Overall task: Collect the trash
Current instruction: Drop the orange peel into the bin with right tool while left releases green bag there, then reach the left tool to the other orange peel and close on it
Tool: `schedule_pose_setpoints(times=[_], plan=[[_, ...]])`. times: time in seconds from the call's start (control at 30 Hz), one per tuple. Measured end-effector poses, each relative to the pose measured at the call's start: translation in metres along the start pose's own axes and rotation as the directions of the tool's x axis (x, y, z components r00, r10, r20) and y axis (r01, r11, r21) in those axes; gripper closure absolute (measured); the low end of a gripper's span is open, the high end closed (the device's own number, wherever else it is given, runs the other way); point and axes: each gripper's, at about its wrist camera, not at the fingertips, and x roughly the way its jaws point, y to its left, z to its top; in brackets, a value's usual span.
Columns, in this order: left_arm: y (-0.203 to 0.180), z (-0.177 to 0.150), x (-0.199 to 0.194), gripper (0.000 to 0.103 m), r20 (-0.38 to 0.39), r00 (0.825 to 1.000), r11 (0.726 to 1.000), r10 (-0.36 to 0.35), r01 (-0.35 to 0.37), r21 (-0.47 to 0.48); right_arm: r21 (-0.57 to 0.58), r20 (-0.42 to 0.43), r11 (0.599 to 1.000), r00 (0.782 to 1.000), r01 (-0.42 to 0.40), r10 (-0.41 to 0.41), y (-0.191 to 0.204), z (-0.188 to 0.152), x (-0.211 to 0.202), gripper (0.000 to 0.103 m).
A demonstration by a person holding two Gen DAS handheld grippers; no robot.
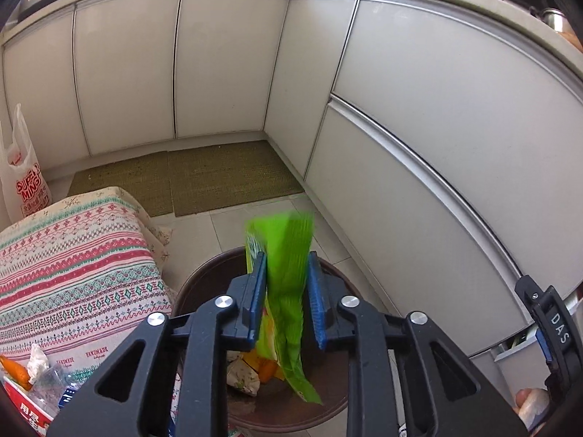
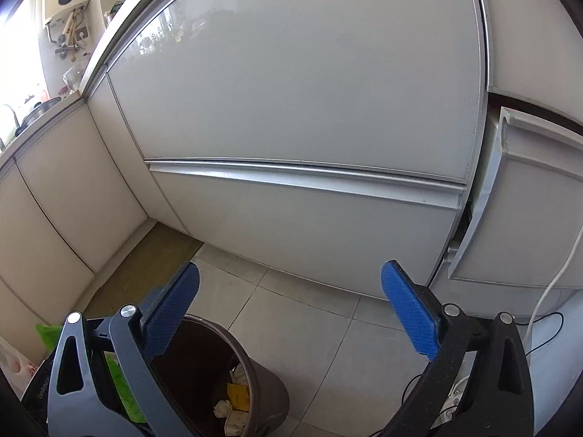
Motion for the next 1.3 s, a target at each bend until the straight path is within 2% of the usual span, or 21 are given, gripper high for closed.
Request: schedule_pose_setpoints(times=[0.03,0.07,0.1,0.23,0.3,0.33,0.5,0.63,0.8,0.93,1.13,1.3], plan=[[0.001,-0.001,0.000,0.066,0.003,1.000,1.000,0.005,-0.005,0.002,-0.008,-0.005,1.000,1.000,-0.003,0.003,0.002,-0.001,0.000,0.007],[0.003,-0.002,-0.001,0.054,0.006,1.000,1.000,0.009,-0.009,0.003,-0.015,-0.008,1.000,1.000,-0.005,0.005,0.003,-0.002,-0.001,0.007],[0.005,-0.004,-0.002,0.047,0.010,1.000,1.000,0.015,-0.015,0.004,-0.022,-0.010,1.000,1.000,-0.007,0.007,0.004,-0.003,-0.001,0.007],[0.011,-0.008,-0.003,0.038,0.004,0.999,0.999,0.032,-0.032,0.003,-0.030,-0.013,0.999,1.000,-0.012,0.012,0.007,-0.005,-0.004,0.007],[0.015,-0.009,-0.008,0.021,0.009,0.999,0.999,0.047,-0.047,-0.005,-0.034,-0.015,0.999,1.000,-0.014,0.014,0.010,-0.006,-0.005,0.007],[0.018,-0.010,-0.010,0.020,0.015,0.998,0.998,0.056,-0.056,-0.011,-0.038,-0.019,0.999,1.000,-0.015,0.014,0.012,-0.007,-0.004,0.007],[0.038,-0.014,-0.015,0.018,-0.002,0.995,0.995,0.096,-0.096,-0.026,-0.093,-0.056,0.995,0.998,-0.022,0.017,0.024,-0.013,0.000,0.007],[0.069,-0.021,-0.029,0.018,-0.010,0.989,0.988,0.146,-0.147,-0.056,-0.140,-0.081,0.990,0.997,-0.028,0.017,0.036,-0.019,0.002,0.007],[0.134,-0.032,-0.058,0.018,-0.029,0.974,0.963,0.223,-0.225,-0.150,-0.184,-0.106,0.982,0.994,-0.043,0.024,0.052,-0.028,0.002,0.007],[0.192,-0.038,-0.086,0.018,-0.048,0.957,0.927,0.288,-0.291,-0.237,-0.229,-0.109,0.971,0.993,-0.068,0.044,0.069,-0.036,-0.005,0.007],[0.287,-0.062,-0.120,0.018,-0.107,0.915,0.847,0.390,-0.401,-0.349,-0.293,-0.120,0.949,0.990,-0.112,0.080,0.097,-0.051,-0.016,0.007],[0.357,-0.101,-0.122,0.018,-0.247,0.886,0.780,0.392,-0.463,-0.422,-0.361,-0.122,0.921,0.987,-0.144,0.107,0.121,-0.066,-0.027,0.007]])
